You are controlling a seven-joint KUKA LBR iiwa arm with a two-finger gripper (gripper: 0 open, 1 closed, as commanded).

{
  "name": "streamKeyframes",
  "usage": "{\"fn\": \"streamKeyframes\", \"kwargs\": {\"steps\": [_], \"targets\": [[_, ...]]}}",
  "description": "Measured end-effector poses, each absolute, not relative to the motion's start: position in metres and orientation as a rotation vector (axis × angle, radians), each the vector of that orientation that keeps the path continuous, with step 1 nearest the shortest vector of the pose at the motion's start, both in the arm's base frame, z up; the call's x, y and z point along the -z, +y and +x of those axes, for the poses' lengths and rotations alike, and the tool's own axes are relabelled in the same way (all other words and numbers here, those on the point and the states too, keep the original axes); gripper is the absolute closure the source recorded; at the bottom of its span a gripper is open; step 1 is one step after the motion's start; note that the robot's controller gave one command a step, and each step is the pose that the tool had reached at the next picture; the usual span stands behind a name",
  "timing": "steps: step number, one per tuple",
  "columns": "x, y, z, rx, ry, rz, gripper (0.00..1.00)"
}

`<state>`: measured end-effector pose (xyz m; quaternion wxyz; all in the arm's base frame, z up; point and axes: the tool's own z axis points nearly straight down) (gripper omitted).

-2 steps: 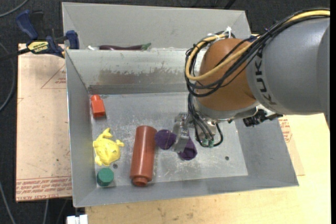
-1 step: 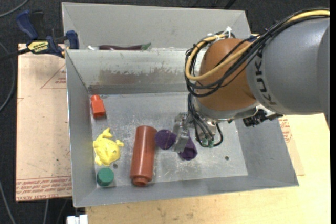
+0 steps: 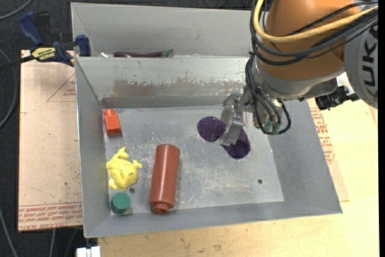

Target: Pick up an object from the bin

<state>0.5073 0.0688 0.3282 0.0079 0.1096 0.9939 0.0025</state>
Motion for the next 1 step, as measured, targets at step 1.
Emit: {"fn": "streamKeyframes", "kwargs": {"steps": [1], "targets": [[-0.3273,0.0688,0.507,-0.007,3.109,0.343,1.0]]}}
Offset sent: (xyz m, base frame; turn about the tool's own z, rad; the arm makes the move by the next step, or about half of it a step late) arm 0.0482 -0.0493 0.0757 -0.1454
